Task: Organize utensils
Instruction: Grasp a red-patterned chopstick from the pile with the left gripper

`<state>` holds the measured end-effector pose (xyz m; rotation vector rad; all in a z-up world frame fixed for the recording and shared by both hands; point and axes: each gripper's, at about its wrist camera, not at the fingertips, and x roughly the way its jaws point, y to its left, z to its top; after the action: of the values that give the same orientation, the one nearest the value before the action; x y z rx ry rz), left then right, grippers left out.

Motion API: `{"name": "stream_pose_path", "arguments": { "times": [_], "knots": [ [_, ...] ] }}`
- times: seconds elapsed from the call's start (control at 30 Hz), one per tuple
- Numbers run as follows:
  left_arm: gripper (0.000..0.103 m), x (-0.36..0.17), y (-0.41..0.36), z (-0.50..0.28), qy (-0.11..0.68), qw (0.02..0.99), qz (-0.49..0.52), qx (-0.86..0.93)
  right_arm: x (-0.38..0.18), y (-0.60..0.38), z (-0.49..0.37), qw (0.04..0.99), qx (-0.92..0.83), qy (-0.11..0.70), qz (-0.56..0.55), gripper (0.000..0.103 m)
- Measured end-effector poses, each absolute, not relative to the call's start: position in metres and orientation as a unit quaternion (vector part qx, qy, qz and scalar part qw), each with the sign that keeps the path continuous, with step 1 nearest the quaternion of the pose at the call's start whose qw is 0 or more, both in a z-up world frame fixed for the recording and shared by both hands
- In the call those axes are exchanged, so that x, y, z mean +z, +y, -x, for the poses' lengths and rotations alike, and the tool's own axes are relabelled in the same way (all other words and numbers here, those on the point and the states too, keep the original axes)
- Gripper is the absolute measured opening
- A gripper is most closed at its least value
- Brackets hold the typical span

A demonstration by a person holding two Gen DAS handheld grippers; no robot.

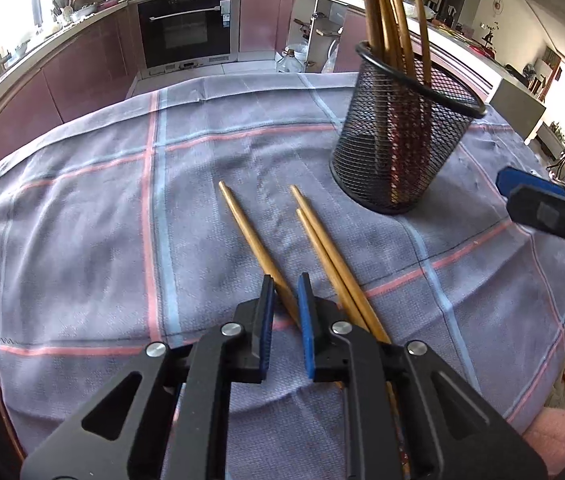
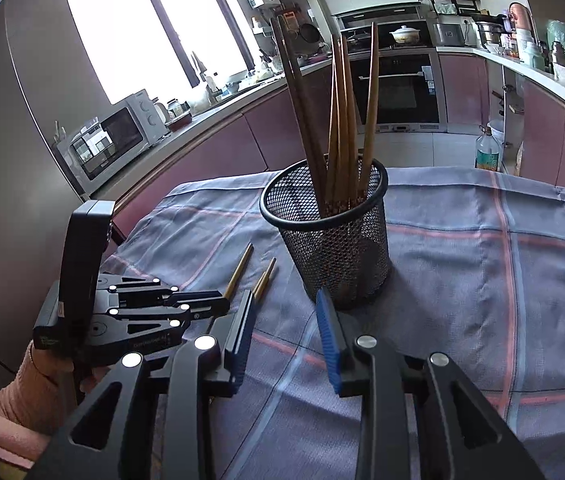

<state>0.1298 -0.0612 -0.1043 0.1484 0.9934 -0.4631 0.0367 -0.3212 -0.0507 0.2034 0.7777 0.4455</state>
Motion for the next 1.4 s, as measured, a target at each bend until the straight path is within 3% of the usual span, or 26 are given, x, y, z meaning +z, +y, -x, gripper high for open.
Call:
{"name": "stream_pose_path", "arguments": {
  "times": [0.17,0.33,0.6,1.2,1.4],
  "knots": [
    [0.021,-0.104,-0.061,-0.145,0.478,0.847,-0.076,-0.218,-0.059,-0.315,-0.036,0.891,0.22,0.386,-0.094,0.032],
    [0.021,-0.107,-0.062,-0.161,0.489,0.841,-0.072,-0.221,-0.065,-0.313,-0.035,0.886,0.224,0.395,-0.095,0.033],
    [0.007,-0.107,-0.061,-0.168,0.494,0.84,-0.066,-0.213,-0.07,-0.313,-0.034,0.882,0.226,0.402,-0.099,0.033],
    [0.007,-0.106,-0.076,-0.155,0.486,0.841,-0.103,-0.214,-0.076,-0.31,-0.031,0.877,0.229,0.409,-0.101,0.033],
    [0.007,-0.075,-0.065,-0.141,0.45,0.861,-0.073,-0.226,-0.076,-0.311,-0.029,0.878,0.23,0.407,-0.103,0.033]
  ]
}}
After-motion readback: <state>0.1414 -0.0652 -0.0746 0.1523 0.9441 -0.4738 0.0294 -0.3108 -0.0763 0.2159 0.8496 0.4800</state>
